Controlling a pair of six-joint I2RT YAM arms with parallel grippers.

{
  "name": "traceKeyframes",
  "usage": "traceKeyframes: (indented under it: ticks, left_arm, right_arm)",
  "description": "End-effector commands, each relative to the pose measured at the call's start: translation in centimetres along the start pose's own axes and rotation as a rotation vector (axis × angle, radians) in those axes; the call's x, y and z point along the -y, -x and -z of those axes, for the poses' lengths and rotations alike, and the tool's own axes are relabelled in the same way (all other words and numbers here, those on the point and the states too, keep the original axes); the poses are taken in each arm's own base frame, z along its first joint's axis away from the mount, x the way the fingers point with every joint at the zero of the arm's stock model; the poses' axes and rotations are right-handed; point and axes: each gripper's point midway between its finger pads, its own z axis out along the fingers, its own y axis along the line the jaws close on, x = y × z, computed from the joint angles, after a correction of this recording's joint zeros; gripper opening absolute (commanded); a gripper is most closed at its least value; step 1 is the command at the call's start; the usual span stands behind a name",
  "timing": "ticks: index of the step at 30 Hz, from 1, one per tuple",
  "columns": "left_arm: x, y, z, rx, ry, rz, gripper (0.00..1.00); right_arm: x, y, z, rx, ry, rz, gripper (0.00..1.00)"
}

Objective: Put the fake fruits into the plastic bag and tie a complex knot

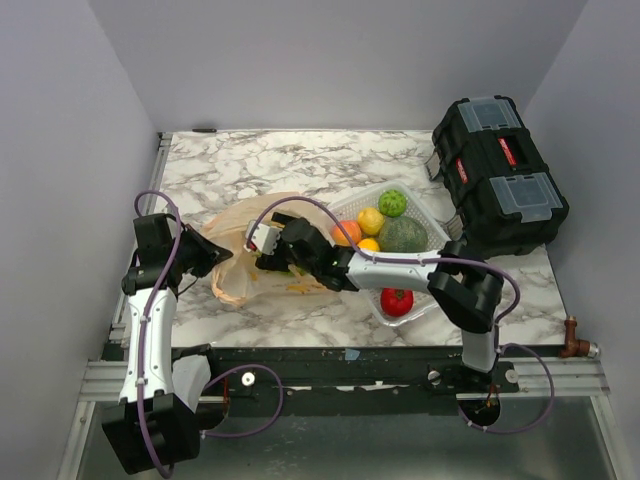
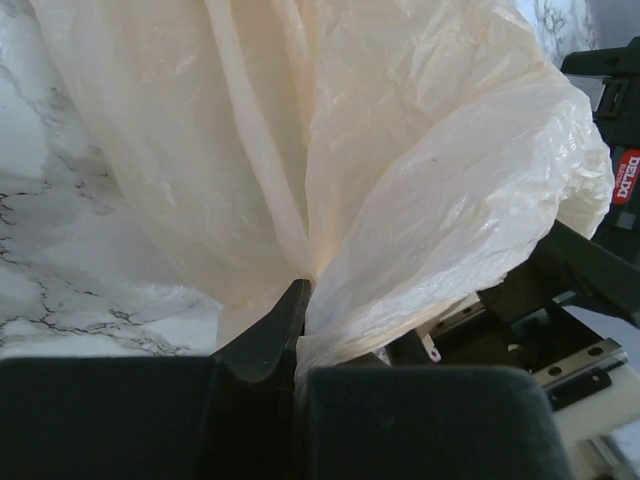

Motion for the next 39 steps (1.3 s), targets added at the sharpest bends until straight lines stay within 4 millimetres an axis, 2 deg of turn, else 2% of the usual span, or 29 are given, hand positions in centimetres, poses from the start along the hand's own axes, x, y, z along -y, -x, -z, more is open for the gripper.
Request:
traceKeyframes:
  ticks: [1,2,6,8,11,13,16,18,20,22,24,28,30,32,34,39]
  left_arm:
    - [0.3,0.4,0.2,0.007,-0.005,-0.011,0.00]
    - [0.3,0.3,0.2,0.005,-0.005,-0.011,0.00]
    - [0.3,0.3,0.2,0.009,-0.011,-0.009,0.00]
    - [0.4,0.3,0.3,0.012,-0.013,-0.015,0.00]
    - [0.3,0.3,0.3,0.015,-0.010,-0.017,0.00]
    - [0.3,0.3,0.3,0.014,-0.011,-0.018,0.00]
    - [0.4,0.3,0.3,0.017,-0.014,-0.019,0.00]
    - [0.4,0.3,0.3,0.016,-0.015,-0.016,0.00]
    - [0.4,0.2,0.4,0.018,-0.016,-0.017,0.00]
    - [0.4,0.2,0.4,0.020,-0.016,-0.018,0.00]
    - [0.3,0.1,0.5,0.022,-0.014,-0.019,0.00]
    - [0.2,0.1,0.4,0.021,-0.013,-0.017,0.00]
    - [0.2,0.1,0.3,0.021,-0.016,-0.011,0.00]
    - [0.3,0.2,0.2,0.023,-0.019,-0.010,0.00]
    - [0.3,0.2,0.2,0.023,-0.020,-0.007,0.00]
    - [0.4,0.3,0.1,0.019,-0.020,-0.003,0.00]
  right_arm:
    - [-0.6,5.0,2.9,0.116,0.167,-0.090,0.93]
    - [-1.8,5.1,3.8,0.106,0.254,-0.097,1.00]
    - [-4.4,5.9,7.3,0.072,0.478,-0.148,1.00]
    - [-5.4,6.7,10.1,0.081,0.601,-0.161,0.99]
    - [-6.7,8.2,15.2,0.111,0.799,-0.173,1.00]
    - [-7.0,9.3,18.4,0.125,0.907,-0.187,0.99]
    - [-6.3,10.9,22.4,0.160,0.981,-0.209,1.00]
    - [-5.1,11.4,23.7,0.158,0.949,-0.278,1.00]
    - [-2.9,10.8,24.1,0.148,0.916,-0.375,1.00]
    - [0.0,8.4,23.8,0.105,0.869,-0.474,1.00]
    - [2.4,4.9,23.3,0.013,0.803,-0.553,1.00]
    - [5.4,-3.0,23.5,-0.214,0.627,-0.609,0.98]
    - [7.4,-7.5,24.1,-0.331,0.510,-0.749,0.96]
    - [7.7,-11.5,25.2,-0.457,0.448,-0.855,0.92]
    - [7.3,-14.5,25.9,-0.560,0.379,-0.901,0.89]
    - [6.6,-18.0,25.5,-0.606,0.174,-0.996,0.89]
